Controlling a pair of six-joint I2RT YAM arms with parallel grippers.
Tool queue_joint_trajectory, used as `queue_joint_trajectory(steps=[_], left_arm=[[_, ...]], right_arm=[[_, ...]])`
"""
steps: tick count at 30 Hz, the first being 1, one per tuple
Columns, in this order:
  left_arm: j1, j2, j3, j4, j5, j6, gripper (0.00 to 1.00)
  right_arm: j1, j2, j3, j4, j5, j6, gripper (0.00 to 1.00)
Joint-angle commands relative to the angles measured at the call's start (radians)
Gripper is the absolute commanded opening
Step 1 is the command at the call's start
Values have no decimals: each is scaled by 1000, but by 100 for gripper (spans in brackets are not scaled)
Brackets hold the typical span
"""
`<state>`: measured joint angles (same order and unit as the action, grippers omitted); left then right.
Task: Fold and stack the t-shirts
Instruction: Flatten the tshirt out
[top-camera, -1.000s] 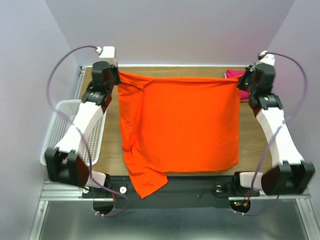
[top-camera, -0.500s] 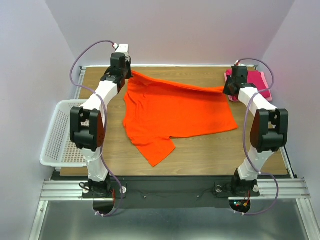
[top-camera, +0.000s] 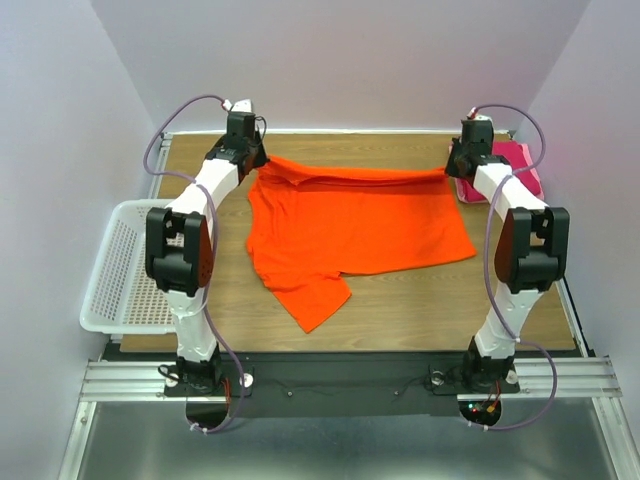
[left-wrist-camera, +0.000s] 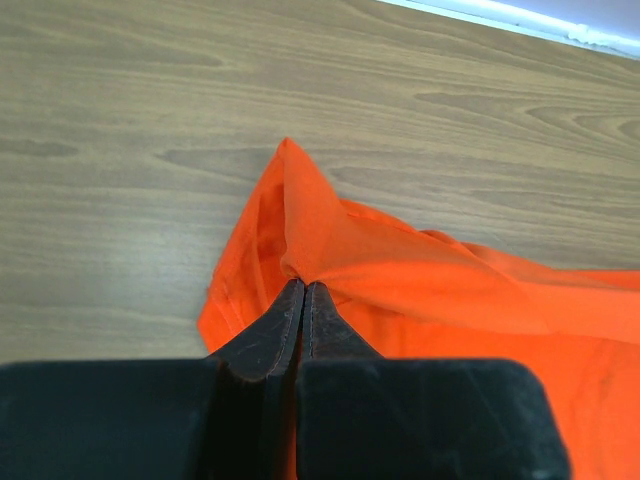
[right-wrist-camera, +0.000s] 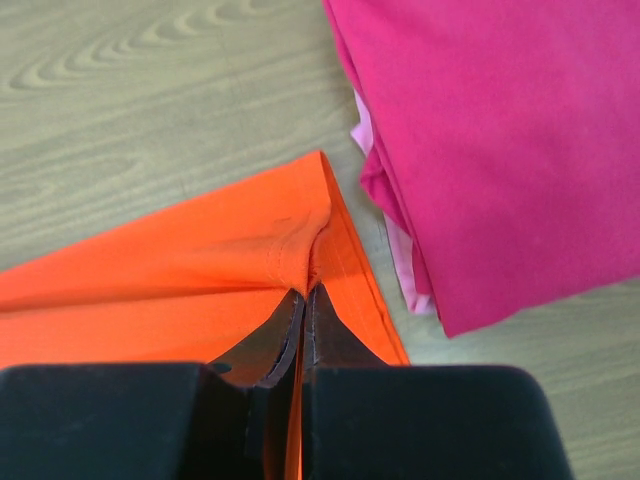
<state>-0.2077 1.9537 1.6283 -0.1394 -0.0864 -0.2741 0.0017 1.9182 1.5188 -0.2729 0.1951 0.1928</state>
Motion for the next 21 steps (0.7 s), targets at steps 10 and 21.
queue_joint_trajectory(steps=[10,21], left_arm=[[21,-225,-174,59,7,-367,0],[68,-290,-243,293,1,-467,0]], right_arm=[[-12,79,185,58,46,7,1],[-32,148,311,64,3,54,1]])
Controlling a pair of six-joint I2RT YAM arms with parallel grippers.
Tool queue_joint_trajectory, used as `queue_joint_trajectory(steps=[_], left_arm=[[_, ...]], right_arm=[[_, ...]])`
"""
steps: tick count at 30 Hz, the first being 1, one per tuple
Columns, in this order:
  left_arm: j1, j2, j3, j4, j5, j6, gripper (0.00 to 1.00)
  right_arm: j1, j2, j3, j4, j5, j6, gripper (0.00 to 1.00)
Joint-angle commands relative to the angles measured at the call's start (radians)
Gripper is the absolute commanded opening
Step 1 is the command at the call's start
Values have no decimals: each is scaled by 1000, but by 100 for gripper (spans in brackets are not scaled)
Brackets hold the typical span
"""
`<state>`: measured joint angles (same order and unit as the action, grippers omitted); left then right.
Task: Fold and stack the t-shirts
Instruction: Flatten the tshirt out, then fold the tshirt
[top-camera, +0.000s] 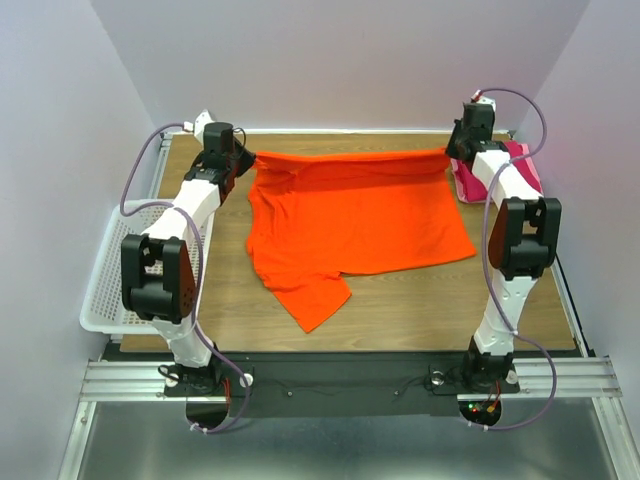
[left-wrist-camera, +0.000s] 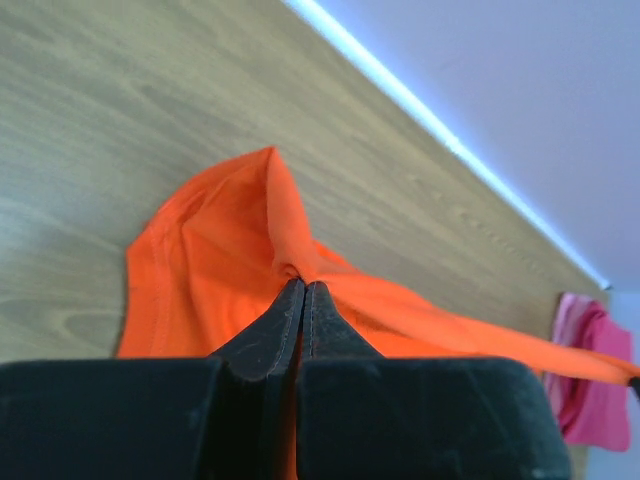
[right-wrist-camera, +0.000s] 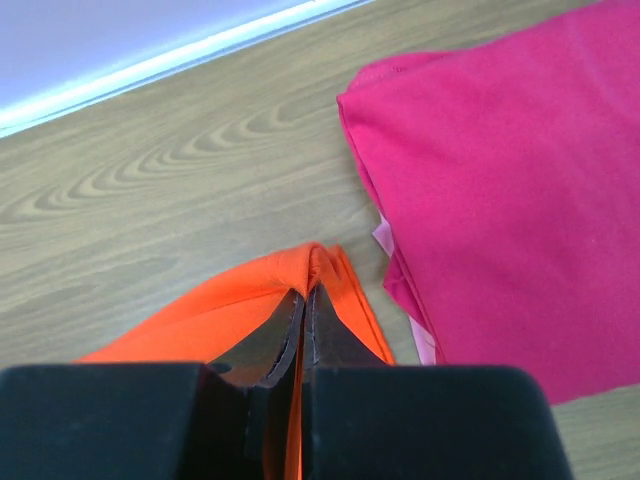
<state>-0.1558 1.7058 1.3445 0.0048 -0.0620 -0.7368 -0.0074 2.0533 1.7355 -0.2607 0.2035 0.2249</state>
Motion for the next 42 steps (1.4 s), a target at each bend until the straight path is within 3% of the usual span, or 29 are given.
queue_joint_trajectory(steps=[1,4,6,20,31,42], left_arm=[[16,-19,82,136,-30,14,0],[25,61,232,98,-18,34,0],[32,84,234,116,13,19,0],[32,95,49,222,110,-19,0],[29,-49,-180,230,91,-130,0],[19,-66,-306,261,111,-150,0]], right_arm=[[-23,25,114,52,-7,22,1],[-23,62,159,52,-21,31,0],[-23,80,173,52,-33,37,1],[-26,151,191,52,-16,-12,0],[-26,47,33,52,5,4,1],[-28,24,-68,52,-4,34,1]])
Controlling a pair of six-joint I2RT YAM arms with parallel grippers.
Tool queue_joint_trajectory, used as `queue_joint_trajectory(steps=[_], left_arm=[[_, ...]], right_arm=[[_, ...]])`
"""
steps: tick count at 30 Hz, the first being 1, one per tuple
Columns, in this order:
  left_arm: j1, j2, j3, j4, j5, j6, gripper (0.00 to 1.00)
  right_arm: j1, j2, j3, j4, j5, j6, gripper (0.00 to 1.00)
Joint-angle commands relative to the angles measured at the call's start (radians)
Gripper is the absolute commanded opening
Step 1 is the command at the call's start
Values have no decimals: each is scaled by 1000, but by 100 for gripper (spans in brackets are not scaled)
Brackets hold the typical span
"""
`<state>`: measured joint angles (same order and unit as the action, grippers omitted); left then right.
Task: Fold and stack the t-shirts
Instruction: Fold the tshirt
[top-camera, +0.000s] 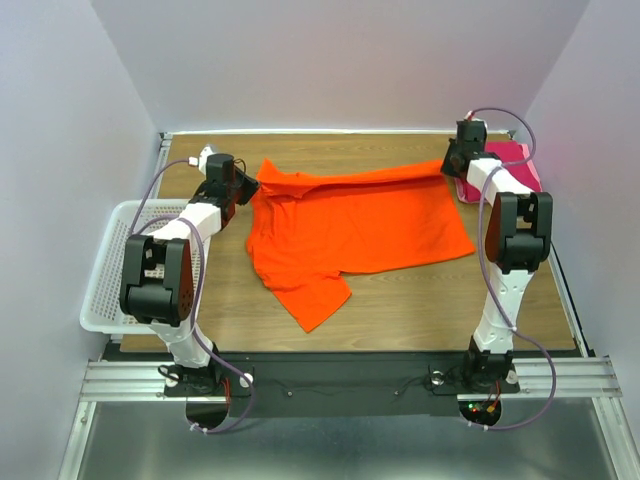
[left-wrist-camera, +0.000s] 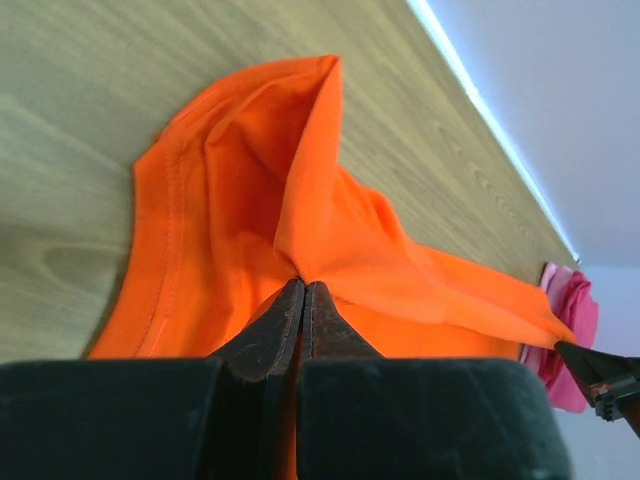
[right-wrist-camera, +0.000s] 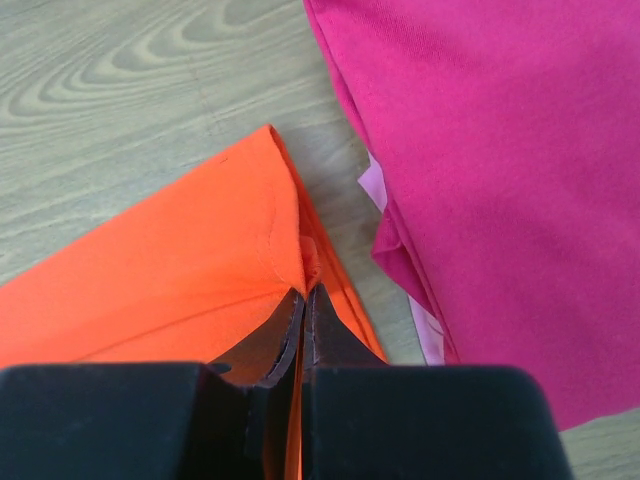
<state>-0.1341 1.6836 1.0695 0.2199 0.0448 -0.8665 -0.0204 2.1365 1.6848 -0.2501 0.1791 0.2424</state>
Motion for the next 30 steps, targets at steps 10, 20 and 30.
queue_joint_trajectory(steps=[10,20,30], left_arm=[[-9,-65,-129,78,-29,-42,5],[-12,-166,-123,6,-37,-3,74],[-140,-357,-184,-201,-131,149,70]], right_arm=[[-15,-66,-62,41,-3,44,1],[-15,-153,-123,31,-62,60,33],[-15,-383,-404,-40,-144,212,41]])
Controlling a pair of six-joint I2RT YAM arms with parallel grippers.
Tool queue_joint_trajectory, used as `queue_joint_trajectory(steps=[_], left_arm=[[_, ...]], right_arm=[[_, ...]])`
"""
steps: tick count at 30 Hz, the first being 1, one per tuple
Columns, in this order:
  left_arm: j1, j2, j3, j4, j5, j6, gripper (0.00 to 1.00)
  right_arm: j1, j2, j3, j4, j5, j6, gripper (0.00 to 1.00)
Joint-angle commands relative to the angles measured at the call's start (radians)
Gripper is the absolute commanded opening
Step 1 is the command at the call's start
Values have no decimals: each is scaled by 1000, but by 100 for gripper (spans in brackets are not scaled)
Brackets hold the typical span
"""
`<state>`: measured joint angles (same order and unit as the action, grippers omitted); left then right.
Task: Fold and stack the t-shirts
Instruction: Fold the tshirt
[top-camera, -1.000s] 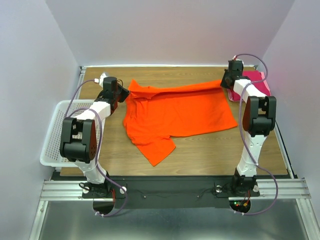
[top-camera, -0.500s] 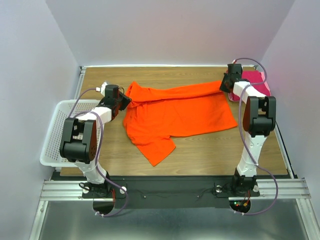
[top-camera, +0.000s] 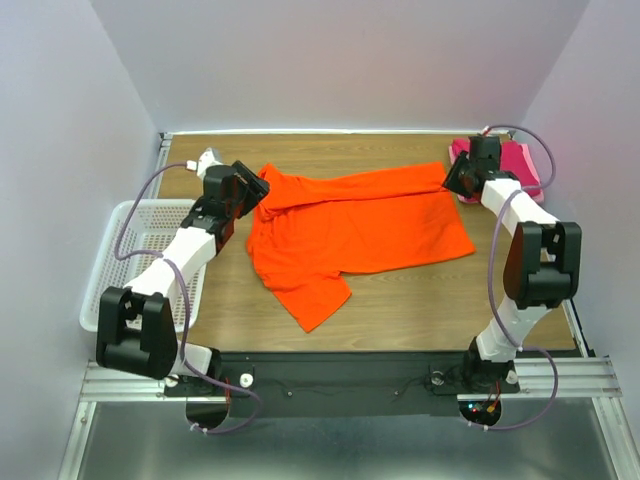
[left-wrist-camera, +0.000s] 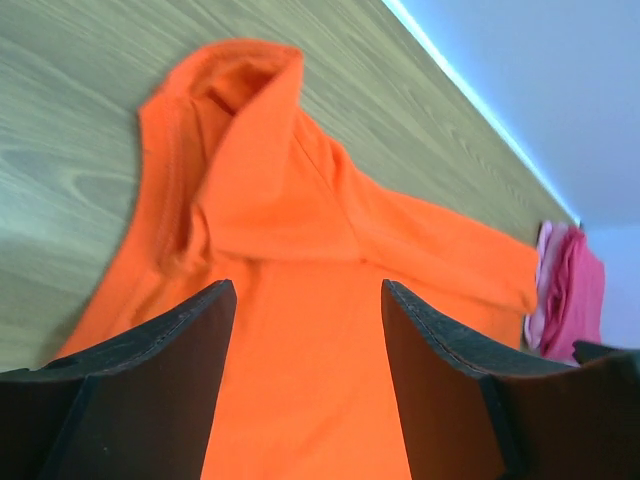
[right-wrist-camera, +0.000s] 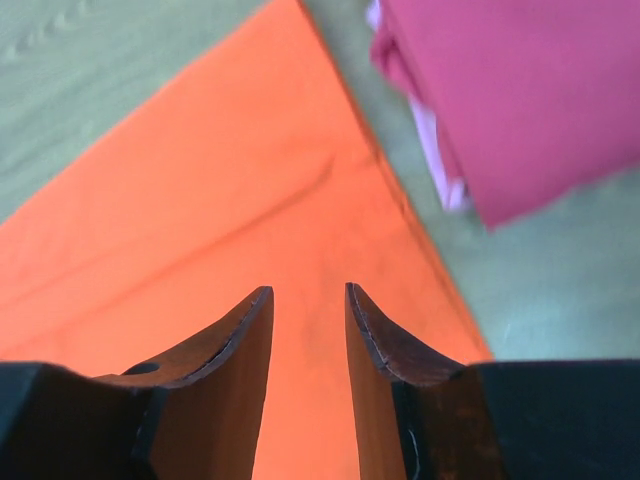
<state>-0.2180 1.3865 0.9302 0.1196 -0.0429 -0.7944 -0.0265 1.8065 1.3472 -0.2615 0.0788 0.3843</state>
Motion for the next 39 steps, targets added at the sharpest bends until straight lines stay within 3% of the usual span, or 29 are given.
queue_joint_trajectory(steps=[1,11,16,21,27,28,37,39], left_arm=[[-105,-73,-54,-115,-69,83,69],[-198,9,-145,-218,-54,113,57],[-198,60,-183,-291,-43,86,43],[-198,59,-283,-311,37,43,42],[-184,-62,-315,-440,-9,21,40],[-170,-101,-312,-478,-17,27,40],[-158,-268,-301,-610,34,37,40],[-156,-299,-254,-615,11,47,46]], right_arm=[[-9,-67,-80,-56,-48,79,41],[-10,-127,-315,-105,-47,145,40],[-12,-144,-422,-122,-51,168,40],[-16,-223,-537,-177,-68,206,40],[-27,-430,-704,-283,-74,291,43],[-35,-484,-732,-309,-74,321,49],[-59,-610,-731,-378,-74,326,54],[-59,-627,-671,-377,-73,297,56]])
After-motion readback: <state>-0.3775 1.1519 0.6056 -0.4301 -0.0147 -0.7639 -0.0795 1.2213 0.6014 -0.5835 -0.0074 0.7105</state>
